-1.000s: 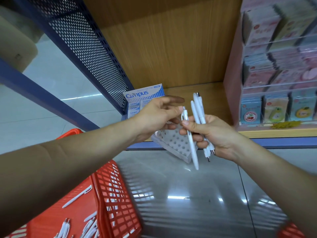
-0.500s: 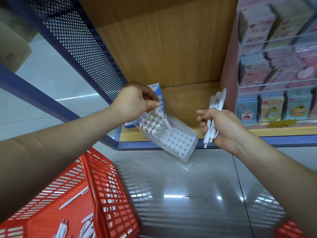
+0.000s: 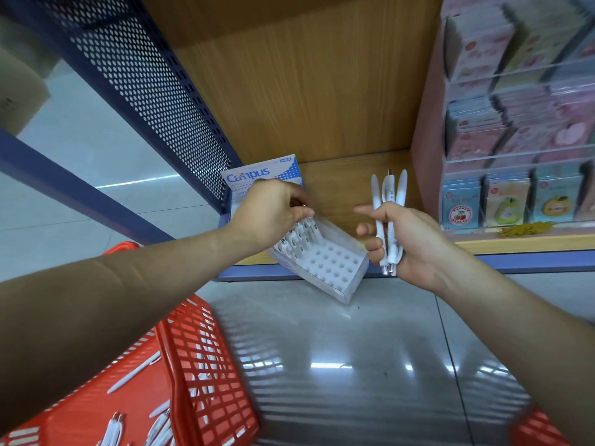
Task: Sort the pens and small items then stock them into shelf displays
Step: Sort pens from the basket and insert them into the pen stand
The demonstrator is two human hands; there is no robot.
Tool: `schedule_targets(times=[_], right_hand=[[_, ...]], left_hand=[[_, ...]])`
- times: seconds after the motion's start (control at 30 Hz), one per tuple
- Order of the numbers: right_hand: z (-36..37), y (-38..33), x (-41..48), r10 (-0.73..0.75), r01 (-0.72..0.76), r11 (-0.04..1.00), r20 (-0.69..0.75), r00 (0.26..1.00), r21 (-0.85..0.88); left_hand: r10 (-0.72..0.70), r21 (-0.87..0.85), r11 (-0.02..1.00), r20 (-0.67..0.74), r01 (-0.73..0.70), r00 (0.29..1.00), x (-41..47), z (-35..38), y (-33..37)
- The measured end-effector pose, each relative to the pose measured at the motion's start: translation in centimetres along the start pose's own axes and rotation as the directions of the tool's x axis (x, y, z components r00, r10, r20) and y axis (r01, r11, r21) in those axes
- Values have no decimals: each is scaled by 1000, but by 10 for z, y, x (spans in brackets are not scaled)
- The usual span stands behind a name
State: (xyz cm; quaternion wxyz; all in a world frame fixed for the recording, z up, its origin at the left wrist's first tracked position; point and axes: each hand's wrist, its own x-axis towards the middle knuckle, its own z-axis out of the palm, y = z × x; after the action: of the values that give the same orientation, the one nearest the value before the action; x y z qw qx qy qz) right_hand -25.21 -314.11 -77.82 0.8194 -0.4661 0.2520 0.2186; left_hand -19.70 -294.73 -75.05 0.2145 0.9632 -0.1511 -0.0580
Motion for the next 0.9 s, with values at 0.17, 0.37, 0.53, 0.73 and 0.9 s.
schedule_targets(times=[0.17, 0.37, 0.53, 0.73, 0.9], right_hand=[[2, 0, -1, -4, 2, 999, 39, 999, 54], [4, 4, -2, 35, -30, 997, 77, 996, -74], [0, 3, -2, 44, -37, 995, 74, 996, -92], [3, 4, -2, 44, -32, 996, 137, 990, -87], [2, 7, -3, 25, 5, 986, 176, 984, -166]], left_hand=[[54, 49, 997, 20, -55, 998, 2, 6, -3], [64, 151, 986, 36, -69, 997, 12, 11, -3], [102, 189, 975, 66, -113, 993, 12, 23, -2], [112, 169, 979, 33, -116, 993, 11, 21, -3], [73, 172, 982, 59, -82, 996, 11, 19, -5]])
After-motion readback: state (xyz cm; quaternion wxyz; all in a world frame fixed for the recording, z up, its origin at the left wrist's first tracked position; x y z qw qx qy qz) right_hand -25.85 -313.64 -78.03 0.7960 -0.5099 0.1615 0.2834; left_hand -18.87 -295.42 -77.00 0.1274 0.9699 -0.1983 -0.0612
